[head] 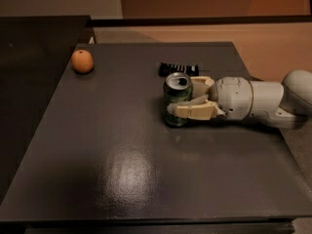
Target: Place green can upright
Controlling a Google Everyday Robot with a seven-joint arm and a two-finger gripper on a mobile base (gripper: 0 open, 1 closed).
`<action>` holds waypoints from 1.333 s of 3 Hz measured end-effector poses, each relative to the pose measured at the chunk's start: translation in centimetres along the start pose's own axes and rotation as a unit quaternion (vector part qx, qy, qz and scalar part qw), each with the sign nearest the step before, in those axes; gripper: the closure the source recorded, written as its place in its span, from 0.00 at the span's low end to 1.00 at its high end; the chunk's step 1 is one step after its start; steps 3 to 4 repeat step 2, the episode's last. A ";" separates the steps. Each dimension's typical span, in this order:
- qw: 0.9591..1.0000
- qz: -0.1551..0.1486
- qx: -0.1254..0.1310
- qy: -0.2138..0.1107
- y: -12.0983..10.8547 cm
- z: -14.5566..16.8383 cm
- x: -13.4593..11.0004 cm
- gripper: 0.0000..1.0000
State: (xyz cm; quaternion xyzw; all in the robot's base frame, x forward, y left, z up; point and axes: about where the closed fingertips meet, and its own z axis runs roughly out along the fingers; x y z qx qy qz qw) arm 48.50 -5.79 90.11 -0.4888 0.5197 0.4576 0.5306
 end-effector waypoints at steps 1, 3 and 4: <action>1.000 0.000 -0.002 0.000 0.1 0.2 -0.1 0.00; 1.000 -0.001 -0.002 0.000 0.1 0.2 -0.1 0.00; 1.000 -0.001 -0.002 0.000 0.1 0.2 -0.1 0.00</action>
Offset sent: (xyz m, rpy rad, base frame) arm -0.0004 0.0019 0.0006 -0.0001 -0.0008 0.0037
